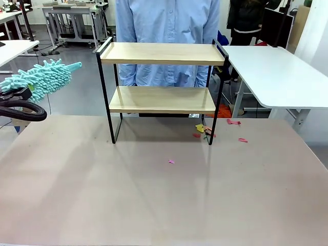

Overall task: Clean the shelf.
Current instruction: Hand the Duster back to the human.

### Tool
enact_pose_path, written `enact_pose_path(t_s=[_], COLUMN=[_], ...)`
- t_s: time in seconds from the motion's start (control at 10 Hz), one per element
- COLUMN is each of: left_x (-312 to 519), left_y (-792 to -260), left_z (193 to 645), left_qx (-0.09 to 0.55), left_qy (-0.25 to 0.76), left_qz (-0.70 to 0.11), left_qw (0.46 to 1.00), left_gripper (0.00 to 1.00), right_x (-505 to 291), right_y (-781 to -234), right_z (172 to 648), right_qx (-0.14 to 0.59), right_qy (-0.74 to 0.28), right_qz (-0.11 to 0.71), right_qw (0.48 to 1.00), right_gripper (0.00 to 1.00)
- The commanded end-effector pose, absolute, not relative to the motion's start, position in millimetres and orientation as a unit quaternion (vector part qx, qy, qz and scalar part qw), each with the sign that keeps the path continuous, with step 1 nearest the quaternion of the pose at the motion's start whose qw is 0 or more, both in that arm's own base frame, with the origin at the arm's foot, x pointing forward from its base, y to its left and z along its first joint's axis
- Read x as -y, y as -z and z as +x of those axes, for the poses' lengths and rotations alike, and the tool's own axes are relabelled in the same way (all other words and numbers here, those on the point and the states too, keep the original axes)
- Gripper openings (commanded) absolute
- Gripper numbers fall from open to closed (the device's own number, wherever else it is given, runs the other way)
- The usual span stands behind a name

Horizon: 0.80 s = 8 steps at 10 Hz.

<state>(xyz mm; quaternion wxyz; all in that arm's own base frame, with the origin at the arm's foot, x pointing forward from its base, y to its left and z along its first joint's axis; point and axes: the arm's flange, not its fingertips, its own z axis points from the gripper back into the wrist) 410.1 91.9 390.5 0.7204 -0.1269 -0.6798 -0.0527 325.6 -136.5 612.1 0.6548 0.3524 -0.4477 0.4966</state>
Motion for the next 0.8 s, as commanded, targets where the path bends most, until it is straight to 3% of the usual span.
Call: enact_pose_path(t_s=[0.0,0.7], left_x=[-93.5,-93.5], left_y=[-395.3,-395.3], left_z=[408.8,408.8], left_qx=[0.686,0.686], left_qy=[0.057,0.057], left_qz=[-0.121,-0.121], left_qw=[0.715,0.715], left_gripper=[0.17,0.17], right_x=[136.9,136.9], right_y=[-614.6,-614.6], right_z=[326.0,326.0], right_qx=[0.455,0.455], right_qy=[-0.501,-0.501], right_qz=[0.351,0.351], right_qw=[0.647,0.647], right_gripper=[1.00,1.00])
